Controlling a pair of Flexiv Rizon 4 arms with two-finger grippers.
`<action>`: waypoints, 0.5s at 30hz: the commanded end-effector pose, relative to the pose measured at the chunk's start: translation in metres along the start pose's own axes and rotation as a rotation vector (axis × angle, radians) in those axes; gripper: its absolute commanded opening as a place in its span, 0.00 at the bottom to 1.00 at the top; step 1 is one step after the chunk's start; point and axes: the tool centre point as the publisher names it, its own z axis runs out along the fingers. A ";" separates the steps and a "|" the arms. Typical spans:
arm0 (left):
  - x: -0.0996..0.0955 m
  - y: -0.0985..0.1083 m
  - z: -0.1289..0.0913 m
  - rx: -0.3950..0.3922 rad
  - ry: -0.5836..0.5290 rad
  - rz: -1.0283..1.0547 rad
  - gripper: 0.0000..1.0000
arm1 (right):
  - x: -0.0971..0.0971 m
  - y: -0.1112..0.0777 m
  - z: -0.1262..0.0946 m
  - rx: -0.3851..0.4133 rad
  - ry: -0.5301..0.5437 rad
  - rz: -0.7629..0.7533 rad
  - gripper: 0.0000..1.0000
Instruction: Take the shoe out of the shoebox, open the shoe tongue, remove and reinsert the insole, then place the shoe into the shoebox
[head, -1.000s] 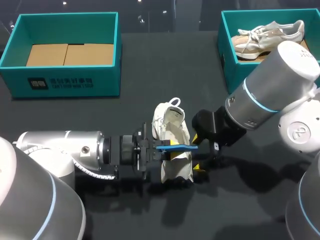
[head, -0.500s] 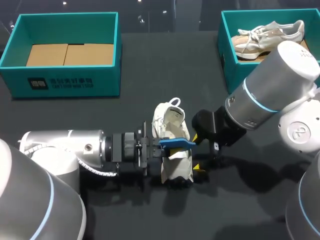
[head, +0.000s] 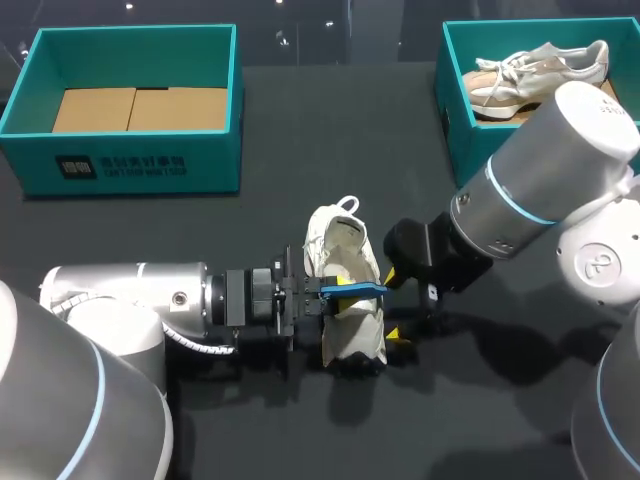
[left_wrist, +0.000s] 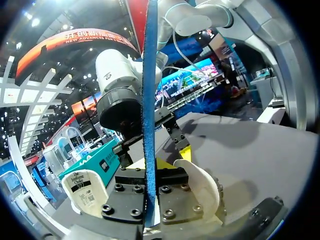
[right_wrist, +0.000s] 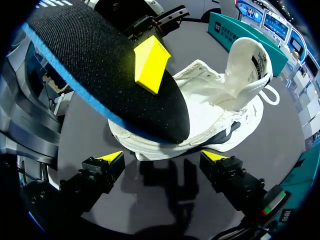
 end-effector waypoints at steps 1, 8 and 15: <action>0.001 0.009 0.005 -0.015 0.001 0.007 0.00 | 0.001 0.000 0.001 -0.001 -0.003 0.000 1.00; -0.001 0.026 0.004 -0.042 0.000 0.015 0.00 | 0.001 0.000 0.001 -0.001 -0.003 0.000 1.00; -0.002 0.043 0.006 -0.069 -0.001 0.014 0.00 | 0.001 0.000 0.001 -0.001 -0.003 0.000 1.00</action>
